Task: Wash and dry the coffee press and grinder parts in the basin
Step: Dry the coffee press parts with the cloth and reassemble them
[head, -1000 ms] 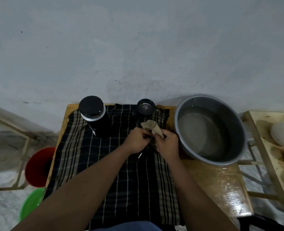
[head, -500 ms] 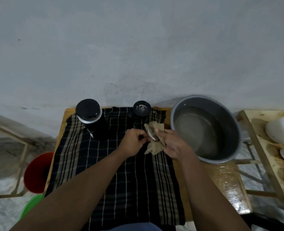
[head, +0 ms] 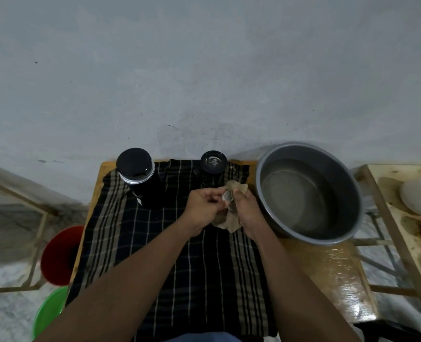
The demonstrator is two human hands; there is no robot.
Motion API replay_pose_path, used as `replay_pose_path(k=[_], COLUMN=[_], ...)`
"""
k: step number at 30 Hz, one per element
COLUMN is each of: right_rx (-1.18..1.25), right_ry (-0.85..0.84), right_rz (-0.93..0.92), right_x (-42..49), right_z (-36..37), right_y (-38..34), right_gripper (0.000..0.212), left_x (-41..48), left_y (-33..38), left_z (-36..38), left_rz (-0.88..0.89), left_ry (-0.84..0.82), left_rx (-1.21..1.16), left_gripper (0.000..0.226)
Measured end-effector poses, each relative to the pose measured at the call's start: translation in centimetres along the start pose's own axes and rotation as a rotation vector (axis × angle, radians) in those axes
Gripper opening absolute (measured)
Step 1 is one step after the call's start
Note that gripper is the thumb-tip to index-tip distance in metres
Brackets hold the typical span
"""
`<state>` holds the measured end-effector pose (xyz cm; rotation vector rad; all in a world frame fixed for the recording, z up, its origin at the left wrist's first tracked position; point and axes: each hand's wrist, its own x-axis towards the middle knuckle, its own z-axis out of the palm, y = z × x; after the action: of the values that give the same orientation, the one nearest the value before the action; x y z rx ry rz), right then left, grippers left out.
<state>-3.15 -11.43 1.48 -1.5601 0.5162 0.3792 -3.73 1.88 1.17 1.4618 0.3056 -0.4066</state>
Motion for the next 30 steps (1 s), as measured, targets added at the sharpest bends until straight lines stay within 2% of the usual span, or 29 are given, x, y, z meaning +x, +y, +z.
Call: replay_pose_path(k=[3, 6, 7, 10, 12, 13, 15, 24, 26, 30], right_rx=[-0.098, 0.146, 0.124, -0.314, -0.545, -0.548, -0.374, -0.201, -0.228, -0.432], right_ry=[-0.054, -0.124, -0.121, -0.098, -0.154, -0.218, -0.275, 0.351, 0.416, 0.409], right_rz=[0.019, 0.085, 0.098, 0.055, 0.017, 0.002, -0.029, -0.159, -0.274, -0.463], right_x=[0.1, -0.1, -0.2, 0.3, 0.4, 0.5, 0.3, 0.7, 0.2, -0.1], right_z=[-0.6, -1.1, -1.1, -1.4, -1.9, -2.1, -2.0, -0.5, -0.4, 0.5], right_y=[-0.7, -1.2, -1.5, -2.5, -3.1, -3.2, -3.0, -0.6, -0.9, 0.9], right_gripper=[0.024, 0.024, 0.024, 0.026, 0.020, 0.017, 0.013, 0.036, 0.037, 0.030], left_x=[-0.1, 0.1, 0.2, 0.2, 0.2, 0.2, 0.4, -0.2, -0.5, -1.2], left_y=[-0.3, 0.3, 0.4, 0.8, 0.6, 0.5, 0.5, -0.1, -1.0, -3.2], left_z=[-0.4, -1.1, -1.2, -1.1, -1.1, -1.3, -1.5, -2.0, -3.0, -4.1], left_rz=[-0.052, -0.065, -0.063, -0.074, -0.069, -0.056, -0.032, -0.114, -0.128, -0.117], left_ry=[-0.006, -0.074, -0.103, -0.135, -0.153, -0.150, -0.132, -0.186, -0.207, -0.234], left_rx=[-0.100, -0.062, -0.033, 0.020, 0.038, 0.035, 0.014, 0.030, 0.114, 0.346], left_gripper=[0.032, 0.032, 0.033, 0.033, 0.031, 0.029, 0.029, 0.031, 0.027, 0.017])
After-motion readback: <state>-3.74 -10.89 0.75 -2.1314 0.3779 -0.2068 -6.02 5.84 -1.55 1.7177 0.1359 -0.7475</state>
